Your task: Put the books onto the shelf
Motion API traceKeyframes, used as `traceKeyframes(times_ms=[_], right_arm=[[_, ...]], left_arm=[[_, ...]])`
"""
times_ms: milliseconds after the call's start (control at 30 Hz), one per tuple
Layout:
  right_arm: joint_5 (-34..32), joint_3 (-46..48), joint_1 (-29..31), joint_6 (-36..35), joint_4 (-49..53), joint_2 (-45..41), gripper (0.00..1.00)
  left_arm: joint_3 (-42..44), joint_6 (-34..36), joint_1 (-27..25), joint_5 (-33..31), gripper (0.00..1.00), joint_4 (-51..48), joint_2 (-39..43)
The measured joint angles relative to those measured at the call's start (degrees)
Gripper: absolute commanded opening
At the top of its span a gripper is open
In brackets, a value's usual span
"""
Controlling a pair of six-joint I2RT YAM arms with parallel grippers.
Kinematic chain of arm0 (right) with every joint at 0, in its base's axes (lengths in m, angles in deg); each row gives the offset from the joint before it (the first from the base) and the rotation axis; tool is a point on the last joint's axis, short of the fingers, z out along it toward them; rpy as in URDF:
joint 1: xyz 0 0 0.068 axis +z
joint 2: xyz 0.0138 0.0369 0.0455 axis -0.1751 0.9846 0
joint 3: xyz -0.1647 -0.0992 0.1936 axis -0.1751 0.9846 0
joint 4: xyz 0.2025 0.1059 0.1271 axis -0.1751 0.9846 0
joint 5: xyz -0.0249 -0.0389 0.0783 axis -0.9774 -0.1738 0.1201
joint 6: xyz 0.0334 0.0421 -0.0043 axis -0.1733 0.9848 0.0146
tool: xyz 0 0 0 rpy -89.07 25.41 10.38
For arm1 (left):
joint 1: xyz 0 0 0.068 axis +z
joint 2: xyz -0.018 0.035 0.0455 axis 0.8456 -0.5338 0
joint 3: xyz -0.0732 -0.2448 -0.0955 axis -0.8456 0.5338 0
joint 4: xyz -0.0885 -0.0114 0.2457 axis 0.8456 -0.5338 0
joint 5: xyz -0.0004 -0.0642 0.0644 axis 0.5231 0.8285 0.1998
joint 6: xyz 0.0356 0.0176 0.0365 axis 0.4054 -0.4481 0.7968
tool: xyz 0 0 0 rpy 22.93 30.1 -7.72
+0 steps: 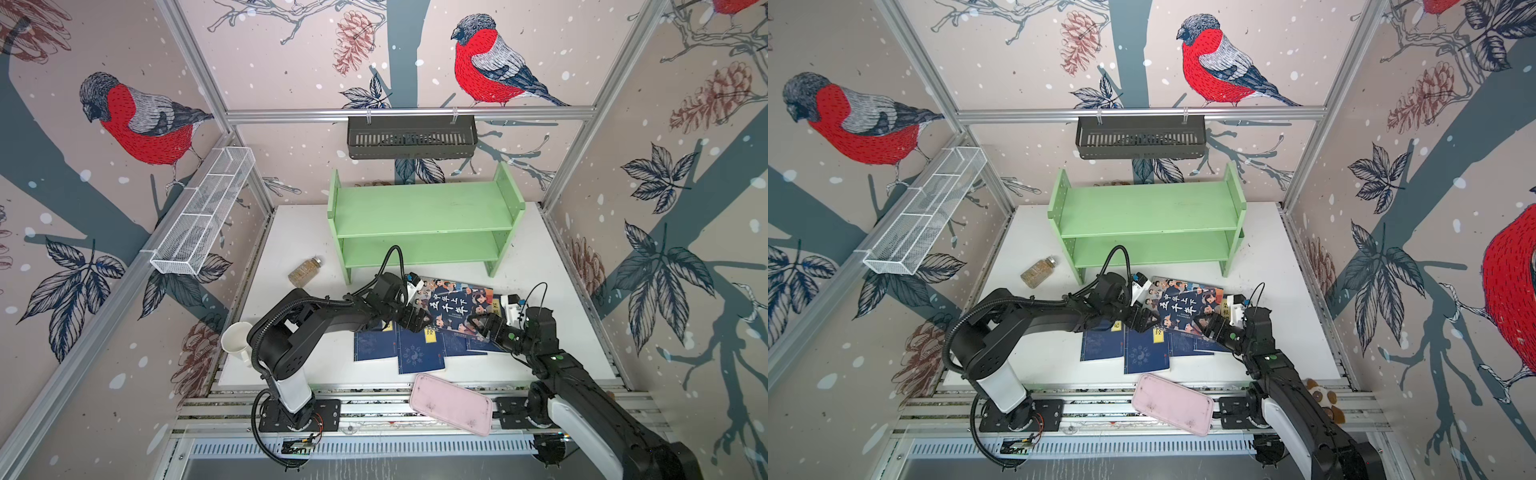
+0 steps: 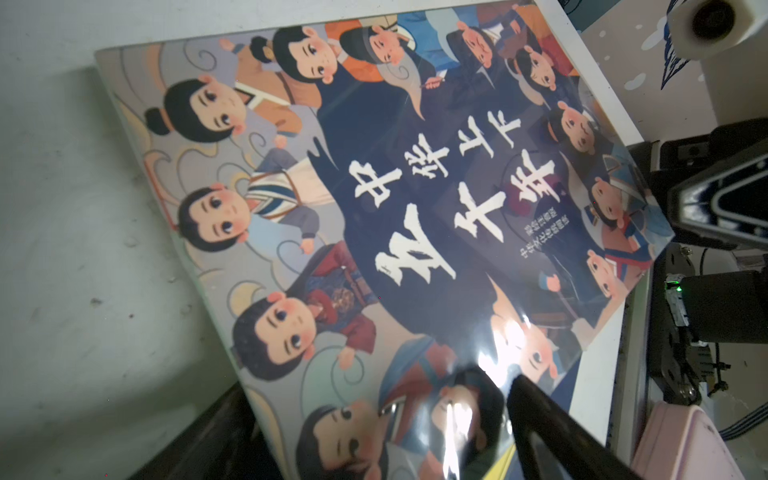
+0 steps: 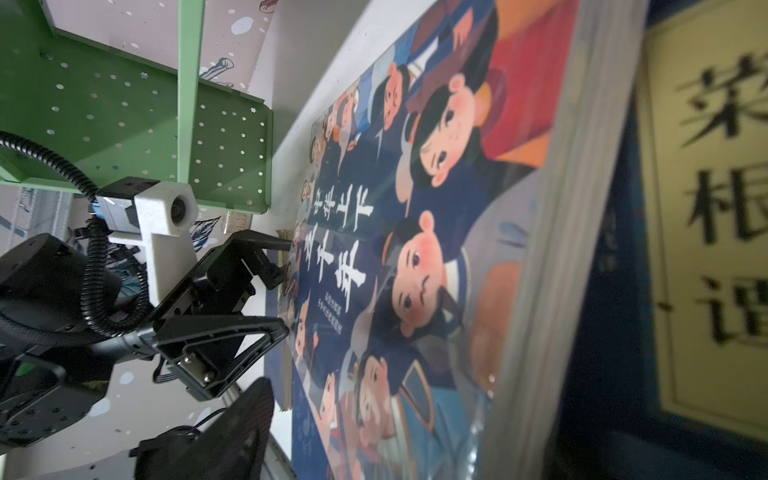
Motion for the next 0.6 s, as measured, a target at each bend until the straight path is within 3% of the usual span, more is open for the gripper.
traceKeyframes(times_ms=[333,467,500,533,600], right_arm=[[3.1,1.8,-1.8,6.2,1.7,-6.1,0.53],[4.1,1.7,-2.5,6.6,1.6,-6.3,0.39],[4.4,1.7,-2.7,6.7,1.4,-6.4,0.28],[4.7,1.6,-2.9,6.9,1.3,-6.4,0.24],[6.0,1.4,-3.1,7.8,0.3,-6.6,0.23]], left_arm=[[0.0,0.5,0.0,2.7,0.94,0.1,0.2],[0.0,0.7,-0.1,3.5,0.94,0.0,1.2],[0.0,0.9,-0.1,3.5,0.95,-0.2,1.6],[0.0,1.0,-0.1,3.5,0.95,-0.4,2.0],[-0.3,1.7,-0.1,2.9,0.95,-1.8,3.3]])
